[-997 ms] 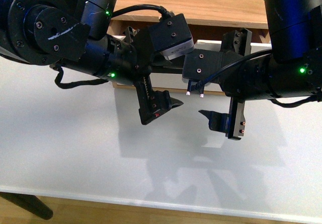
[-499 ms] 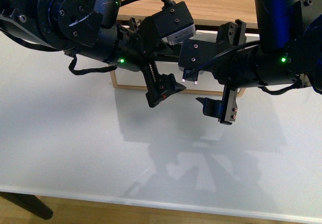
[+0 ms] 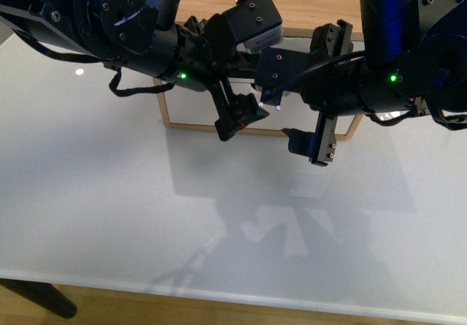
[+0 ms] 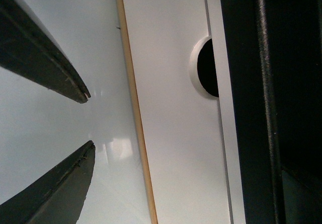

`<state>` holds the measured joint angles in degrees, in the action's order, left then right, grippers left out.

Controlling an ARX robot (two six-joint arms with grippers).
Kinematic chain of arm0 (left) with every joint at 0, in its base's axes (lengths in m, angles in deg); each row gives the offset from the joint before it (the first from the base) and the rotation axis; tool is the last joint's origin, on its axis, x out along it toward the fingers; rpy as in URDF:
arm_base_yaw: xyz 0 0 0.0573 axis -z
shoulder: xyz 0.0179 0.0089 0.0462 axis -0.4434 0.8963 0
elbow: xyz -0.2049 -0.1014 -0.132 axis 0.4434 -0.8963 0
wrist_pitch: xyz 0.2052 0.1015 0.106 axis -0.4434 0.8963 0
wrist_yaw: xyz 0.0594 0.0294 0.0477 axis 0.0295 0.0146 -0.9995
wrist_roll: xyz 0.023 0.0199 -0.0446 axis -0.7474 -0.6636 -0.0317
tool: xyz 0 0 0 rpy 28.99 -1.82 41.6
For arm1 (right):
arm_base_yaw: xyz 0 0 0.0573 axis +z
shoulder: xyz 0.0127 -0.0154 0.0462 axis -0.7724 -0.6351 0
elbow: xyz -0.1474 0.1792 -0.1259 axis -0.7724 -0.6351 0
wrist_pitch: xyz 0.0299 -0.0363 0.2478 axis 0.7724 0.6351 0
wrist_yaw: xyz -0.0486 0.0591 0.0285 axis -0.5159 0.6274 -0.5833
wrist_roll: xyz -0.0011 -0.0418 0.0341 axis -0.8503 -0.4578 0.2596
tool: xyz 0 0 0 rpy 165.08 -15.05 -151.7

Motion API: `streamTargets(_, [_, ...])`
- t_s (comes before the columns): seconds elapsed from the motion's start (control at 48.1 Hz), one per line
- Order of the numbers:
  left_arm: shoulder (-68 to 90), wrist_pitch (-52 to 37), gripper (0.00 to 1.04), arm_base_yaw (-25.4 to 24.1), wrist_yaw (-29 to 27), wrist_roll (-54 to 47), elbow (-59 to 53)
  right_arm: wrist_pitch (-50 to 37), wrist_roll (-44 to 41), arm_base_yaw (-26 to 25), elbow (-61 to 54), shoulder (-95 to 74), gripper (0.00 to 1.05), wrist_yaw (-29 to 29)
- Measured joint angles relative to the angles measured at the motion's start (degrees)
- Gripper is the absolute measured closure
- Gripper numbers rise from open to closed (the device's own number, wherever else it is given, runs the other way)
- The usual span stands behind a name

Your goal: Close drawer sideways

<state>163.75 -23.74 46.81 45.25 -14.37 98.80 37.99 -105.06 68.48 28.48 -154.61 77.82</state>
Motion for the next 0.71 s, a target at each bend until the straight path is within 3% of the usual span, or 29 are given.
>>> streamTargets(0.478, [-0.4, -2.0, 0.09, -0.1, 0.2, 0.5, -1.2, -1.7, 0.7, 0.0, -1.7, 1.0, 0.09, 0.7])
streamTargets(0.706, [-6.1, -7.1, 0.09, -1.3, 0.2, 2.3, -9.0, -5.9, 4.4, -1.3, -8.8, 7.9, 0.09, 0.7])
